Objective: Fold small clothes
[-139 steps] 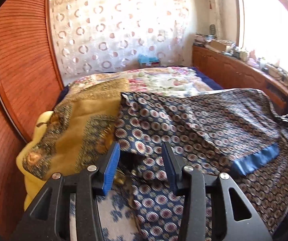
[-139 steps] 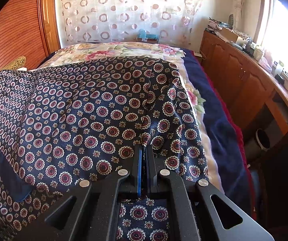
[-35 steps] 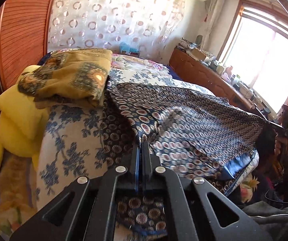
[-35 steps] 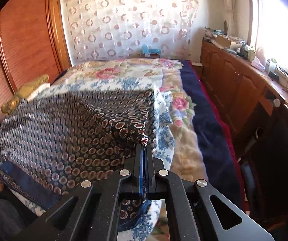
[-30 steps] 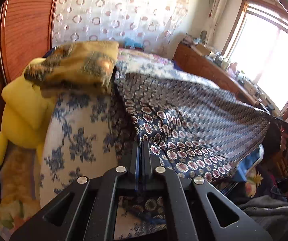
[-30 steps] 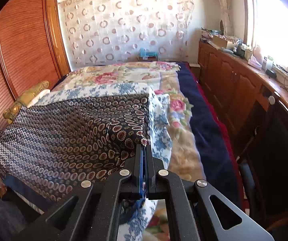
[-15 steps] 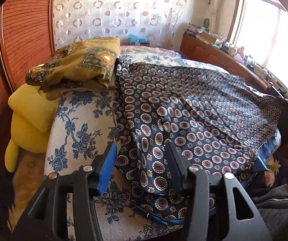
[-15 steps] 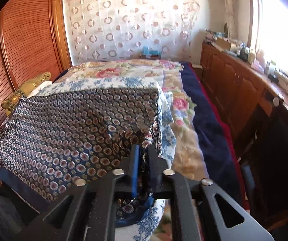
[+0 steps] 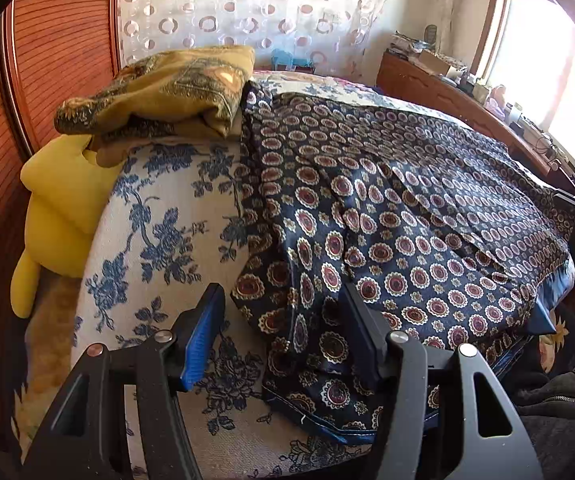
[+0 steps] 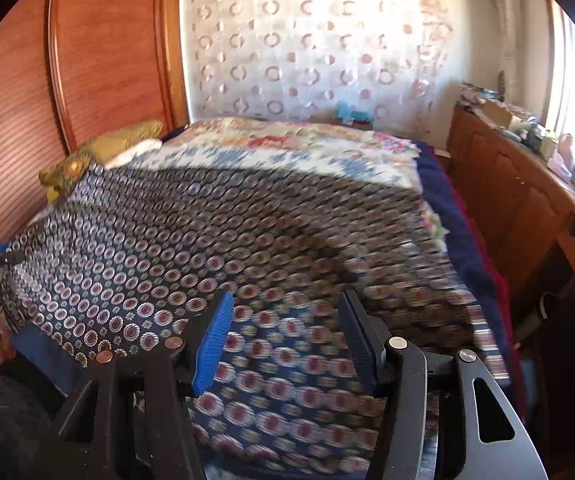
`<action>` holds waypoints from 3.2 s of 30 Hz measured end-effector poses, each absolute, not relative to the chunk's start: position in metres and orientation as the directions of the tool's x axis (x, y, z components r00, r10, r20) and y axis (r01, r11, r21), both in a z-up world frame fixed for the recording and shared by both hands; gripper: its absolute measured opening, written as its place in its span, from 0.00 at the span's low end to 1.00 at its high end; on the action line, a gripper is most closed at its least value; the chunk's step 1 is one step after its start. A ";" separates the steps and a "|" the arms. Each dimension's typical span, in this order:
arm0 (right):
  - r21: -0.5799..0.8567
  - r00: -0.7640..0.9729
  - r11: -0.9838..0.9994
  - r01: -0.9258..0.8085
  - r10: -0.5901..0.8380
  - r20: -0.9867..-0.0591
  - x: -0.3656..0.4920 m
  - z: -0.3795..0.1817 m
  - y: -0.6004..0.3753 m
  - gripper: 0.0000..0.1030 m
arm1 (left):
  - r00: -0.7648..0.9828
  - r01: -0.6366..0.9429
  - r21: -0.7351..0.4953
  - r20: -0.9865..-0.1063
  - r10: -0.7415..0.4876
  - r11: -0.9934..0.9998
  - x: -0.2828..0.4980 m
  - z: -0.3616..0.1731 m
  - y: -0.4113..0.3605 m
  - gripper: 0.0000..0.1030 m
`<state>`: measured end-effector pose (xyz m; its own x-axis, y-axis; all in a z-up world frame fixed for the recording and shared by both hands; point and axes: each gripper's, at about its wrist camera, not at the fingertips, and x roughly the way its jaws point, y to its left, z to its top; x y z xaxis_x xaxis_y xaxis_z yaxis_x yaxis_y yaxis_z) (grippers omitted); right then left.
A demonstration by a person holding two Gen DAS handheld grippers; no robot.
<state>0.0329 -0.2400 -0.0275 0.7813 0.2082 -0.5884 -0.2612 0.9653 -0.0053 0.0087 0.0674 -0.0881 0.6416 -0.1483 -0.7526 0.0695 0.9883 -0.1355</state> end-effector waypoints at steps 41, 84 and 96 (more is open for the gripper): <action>0.069 0.813 0.985 -0.159 0.170 -0.557 0.011 -0.041 -0.311 0.76 | 0.608 0.649 -0.111 -0.519 -0.601 0.753 0.105 0.089 -0.176 0.03; 0.028 0.760 0.949 -0.313 0.268 -0.592 0.114 -0.012 -0.274 0.76 | 0.628 0.507 -0.026 -0.673 -0.390 0.861 0.184 -0.018 -0.131 0.65; 0.047 0.625 0.905 -0.423 0.330 -0.708 0.151 -0.028 -0.229 0.71 | 0.621 0.461 -0.077 -0.684 -0.383 0.884 0.196 -0.038 -0.080 0.65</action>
<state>0.1515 -0.2286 -0.0279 0.6252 0.3295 -0.7075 -0.4232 0.9048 0.0474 0.1963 -0.0803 -0.0375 0.6208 -0.3828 -0.6841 0.4606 0.8843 -0.0768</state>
